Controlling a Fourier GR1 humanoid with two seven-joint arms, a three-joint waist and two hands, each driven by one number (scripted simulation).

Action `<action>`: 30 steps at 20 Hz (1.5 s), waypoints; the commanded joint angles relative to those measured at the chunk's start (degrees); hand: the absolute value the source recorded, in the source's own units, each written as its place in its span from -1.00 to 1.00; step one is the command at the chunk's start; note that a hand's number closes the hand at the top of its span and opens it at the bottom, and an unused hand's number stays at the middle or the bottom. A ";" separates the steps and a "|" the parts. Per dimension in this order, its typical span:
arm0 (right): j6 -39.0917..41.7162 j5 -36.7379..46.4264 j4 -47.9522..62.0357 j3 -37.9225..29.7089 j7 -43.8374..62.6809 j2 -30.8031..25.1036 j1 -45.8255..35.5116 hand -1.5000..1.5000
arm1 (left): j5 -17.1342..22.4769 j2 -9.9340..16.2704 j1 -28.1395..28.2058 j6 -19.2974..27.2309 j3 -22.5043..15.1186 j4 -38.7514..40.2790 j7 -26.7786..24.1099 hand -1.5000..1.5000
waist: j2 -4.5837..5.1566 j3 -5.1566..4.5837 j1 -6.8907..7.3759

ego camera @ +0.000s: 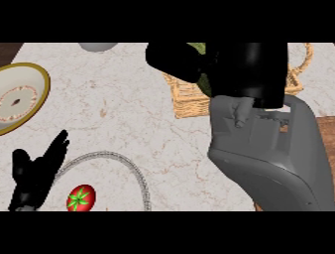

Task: Pick the squash from the cutting board and place it in the basket

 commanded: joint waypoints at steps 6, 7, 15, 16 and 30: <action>5.36 -3.01 12.44 -8.47 -1.37 -3.71 -6.64 1.00 | 0.00 -0.11 -0.79 -0.26 0.25 3.92 4.85 0.00 | 0.69 -0.66 -0.18; 1.81 -2.74 16.10 -9.00 -5.54 -3.82 -4.36 1.00 | -0.95 -1.55 1.77 0.38 -1.26 2.61 3.31 0.00 | 0.87 -0.65 0.42; -6.31 -6.01 24.66 -14.66 -15.08 -2.65 -1.32 1.00 | -1.07 -1.50 2.70 -0.36 -0.43 3.17 1.75 0.00 | 0.93 -0.63 0.64; -8.13 -5.37 26.17 -13.90 -16.35 -1.37 -0.19 1.00 | -0.51 -1.37 0.98 -1.11 0.38 5.65 0.82 0.00 | 1.04 -0.66 0.47; -14.55 -4.22 35.03 -18.39 -24.58 -6.77 6.55 1.00 | -1.04 -1.42 3.10 -1.63 0.85 4.51 0.35 0.00 | 0.86 -0.72 -0.10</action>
